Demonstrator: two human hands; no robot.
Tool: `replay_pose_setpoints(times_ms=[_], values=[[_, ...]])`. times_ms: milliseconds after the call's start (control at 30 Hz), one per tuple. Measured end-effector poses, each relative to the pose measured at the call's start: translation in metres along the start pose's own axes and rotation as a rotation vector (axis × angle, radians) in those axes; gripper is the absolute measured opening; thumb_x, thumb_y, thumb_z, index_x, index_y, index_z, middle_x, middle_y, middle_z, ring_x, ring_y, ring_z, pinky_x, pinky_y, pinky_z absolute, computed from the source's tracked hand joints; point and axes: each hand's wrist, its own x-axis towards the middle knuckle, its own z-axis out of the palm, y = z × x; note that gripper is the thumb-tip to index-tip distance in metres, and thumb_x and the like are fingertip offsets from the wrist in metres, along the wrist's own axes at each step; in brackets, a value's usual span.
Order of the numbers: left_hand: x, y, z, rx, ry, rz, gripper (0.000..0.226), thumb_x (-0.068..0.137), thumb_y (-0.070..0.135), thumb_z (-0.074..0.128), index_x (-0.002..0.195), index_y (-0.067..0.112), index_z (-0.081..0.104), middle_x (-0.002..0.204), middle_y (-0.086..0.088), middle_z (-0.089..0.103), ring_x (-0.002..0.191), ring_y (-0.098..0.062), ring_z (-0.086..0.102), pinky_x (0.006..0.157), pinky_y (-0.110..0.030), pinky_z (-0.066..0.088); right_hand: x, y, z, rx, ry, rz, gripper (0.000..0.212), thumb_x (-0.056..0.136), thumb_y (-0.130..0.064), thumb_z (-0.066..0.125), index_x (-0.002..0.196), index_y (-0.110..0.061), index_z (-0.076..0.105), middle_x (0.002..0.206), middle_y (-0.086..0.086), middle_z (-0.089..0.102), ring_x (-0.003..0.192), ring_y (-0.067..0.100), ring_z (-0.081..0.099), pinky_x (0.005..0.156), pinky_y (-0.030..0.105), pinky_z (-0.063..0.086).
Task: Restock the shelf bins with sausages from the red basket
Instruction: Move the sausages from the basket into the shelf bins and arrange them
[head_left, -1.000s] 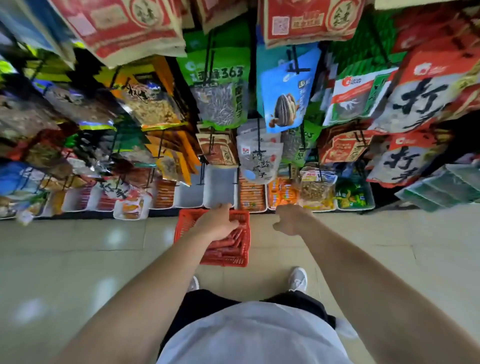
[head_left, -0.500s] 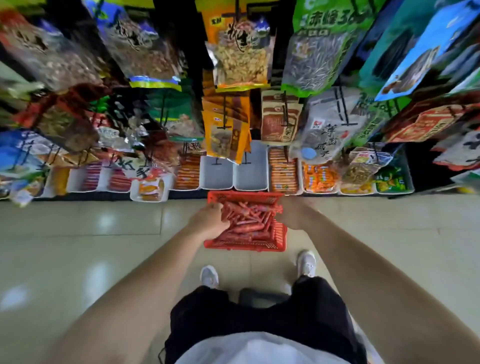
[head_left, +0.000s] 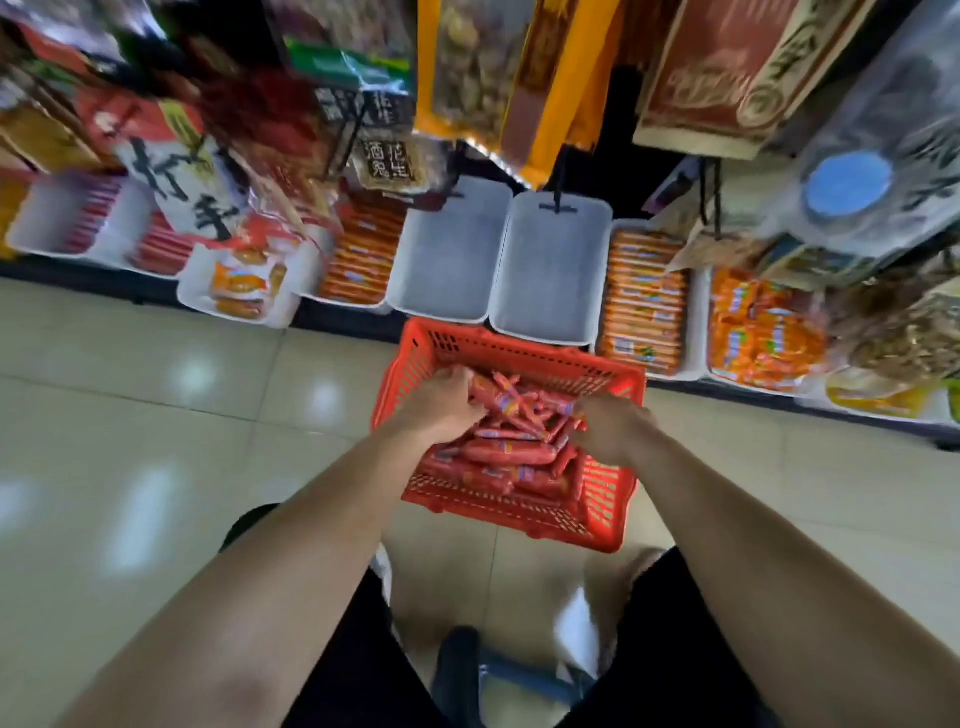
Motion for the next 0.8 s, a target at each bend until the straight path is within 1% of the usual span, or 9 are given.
replay_pose_setpoints(times_ms=[167, 233, 333, 367, 433, 500, 567, 700, 800], values=[[0.018, -0.027, 0.064, 0.012, 0.036, -0.009, 0.059, 0.094, 0.044, 0.057, 0.141, 0.012, 0.044, 0.141, -0.016, 0.05, 0.126, -0.035, 0.052, 0.102, -0.037, 0.041, 0.038, 0.025, 0.063, 0.044, 0.039, 0.016, 0.057, 0.088, -0.041, 0.058, 0.143, -0.036, 0.046, 0.14, 0.013, 0.051, 0.126, 0.037, 0.054, 0.102, 0.044, 0.047], [0.004, -0.031, 0.08, 0.024, 0.041, -0.02, 0.057, 0.093, 0.044, 0.057, 0.14, 0.013, 0.045, 0.143, -0.016, 0.049, 0.127, -0.035, 0.052, 0.102, -0.036, 0.042, 0.031, 0.031, 0.079, 0.093, 0.066, 0.025, 0.06, 0.083, -0.045, 0.055, 0.142, -0.04, 0.046, 0.136, 0.012, 0.053, 0.123, 0.038, 0.056, 0.1, 0.045, 0.048], [-0.022, -0.038, 0.097, 0.047, 0.017, -0.016, 0.069, 0.09, 0.049, 0.058, 0.146, 0.013, 0.04, 0.153, -0.015, 0.04, 0.137, -0.033, 0.043, 0.11, -0.037, 0.037, 0.017, 0.037, 0.102, 0.115, 0.078, 0.013, 0.076, 0.072, -0.052, 0.05, 0.147, -0.041, 0.038, 0.137, 0.013, 0.05, 0.122, 0.037, 0.056, 0.1, 0.047, 0.049], [-0.028, -0.038, 0.099, 0.072, 0.015, -0.003, 0.071, 0.09, 0.051, 0.058, 0.146, 0.012, 0.039, 0.153, -0.015, 0.04, 0.137, -0.032, 0.042, 0.11, -0.037, 0.037, 0.015, 0.039, 0.108, 0.115, 0.084, 0.016, 0.078, 0.071, -0.053, 0.049, 0.147, -0.04, 0.038, 0.137, 0.013, 0.05, 0.122, 0.036, 0.056, 0.1, 0.047, 0.049], [-0.037, -0.037, 0.099, 0.08, 0.021, 0.019, 0.069, 0.091, 0.05, 0.057, 0.145, 0.012, 0.041, 0.151, -0.016, 0.042, 0.136, -0.033, 0.043, 0.107, -0.036, 0.037, 0.011, 0.042, 0.115, 0.131, 0.088, 0.02, 0.075, 0.07, -0.054, 0.05, 0.143, -0.038, 0.044, 0.134, 0.014, 0.054, 0.12, 0.036, 0.057, 0.099, 0.046, 0.05], [-0.043, -0.031, 0.094, 0.085, 0.058, 0.034, 0.063, 0.092, 0.045, 0.058, 0.143, 0.011, 0.042, 0.15, -0.015, 0.043, 0.134, -0.032, 0.046, 0.103, -0.035, 0.038, 0.003, 0.041, 0.121, 0.119, 0.098, 0.031, 0.067, 0.068, -0.055, 0.052, 0.131, -0.031, 0.056, 0.129, 0.011, 0.06, 0.115, 0.034, 0.061, 0.097, 0.044, 0.051], [-0.044, -0.025, 0.089, 0.089, 0.062, 0.035, 0.059, 0.093, 0.042, 0.058, 0.141, 0.012, 0.043, 0.148, -0.014, 0.046, 0.13, -0.032, 0.049, 0.102, -0.035, 0.041, -0.01, 0.035, 0.123, 0.119, 0.097, -0.001, 0.064, 0.066, -0.054, 0.051, 0.123, -0.026, 0.06, 0.127, 0.01, 0.063, 0.114, 0.032, 0.062, 0.096, 0.043, 0.052], [-0.028, -0.012, 0.089, 0.082, 0.069, 0.005, 0.062, 0.091, 0.048, 0.058, 0.141, 0.015, 0.043, 0.141, -0.014, 0.051, 0.126, -0.033, 0.052, 0.102, -0.039, 0.043, -0.014, 0.034, 0.125, 0.142, 0.093, -0.049, 0.055, 0.08, -0.048, 0.061, 0.129, -0.024, 0.059, 0.131, 0.011, 0.059, 0.119, 0.033, 0.059, 0.099, 0.042, 0.048], [-0.002, -0.01, 0.099, 0.071, 0.093, 0.0, 0.061, 0.091, 0.049, 0.057, 0.14, 0.016, 0.044, 0.139, -0.014, 0.052, 0.124, -0.033, 0.053, 0.102, -0.042, 0.044, 0.018, 0.035, 0.129, 0.131, 0.09, -0.048, 0.056, 0.079, -0.045, 0.061, 0.13, -0.02, 0.057, 0.132, 0.014, 0.059, 0.118, 0.035, 0.059, 0.098, 0.042, 0.049]])
